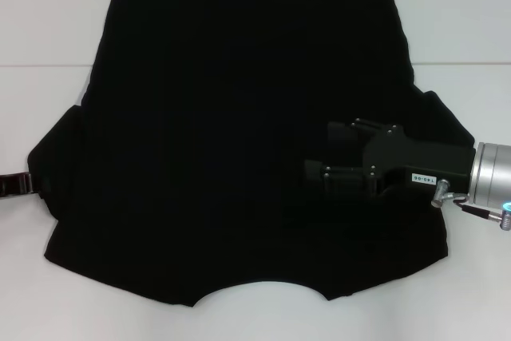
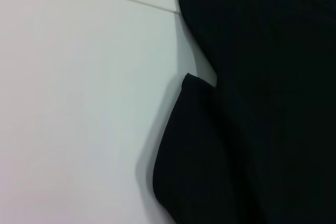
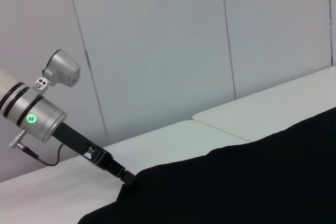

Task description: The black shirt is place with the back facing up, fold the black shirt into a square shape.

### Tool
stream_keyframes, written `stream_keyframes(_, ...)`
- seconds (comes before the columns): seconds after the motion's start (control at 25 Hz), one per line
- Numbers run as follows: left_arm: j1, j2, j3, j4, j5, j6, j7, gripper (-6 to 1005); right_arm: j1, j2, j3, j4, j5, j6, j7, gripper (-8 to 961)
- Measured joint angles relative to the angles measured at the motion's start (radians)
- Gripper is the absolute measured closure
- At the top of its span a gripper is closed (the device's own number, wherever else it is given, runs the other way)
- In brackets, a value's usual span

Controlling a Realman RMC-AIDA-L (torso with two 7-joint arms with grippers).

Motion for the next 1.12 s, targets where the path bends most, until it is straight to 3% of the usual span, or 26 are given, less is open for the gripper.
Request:
stream_keyframes(0.32, 0.000, -0.002, 0.011, 0.000, 0.001, -0.001, 0.001, 957, 0.002, 0.000, 0.000, 0.001, 0.000, 0.000, 0.000, 43)
stream_keyframes(0.52, 0.009, -0.002, -0.002, 0.011, -0.015, -0.003, 0.001, 994, -0.001, 0.000, 0.000, 0.005, 0.006, 0.004, 0.000, 43)
stream_keyframes(1.12, 0.034, 0.003, -0.079, 0.031, -0.025, 0.001, 0.033, 994, -0.002, 0.003, 0.000, 0.020, 0.053, 0.011, -0.002, 49)
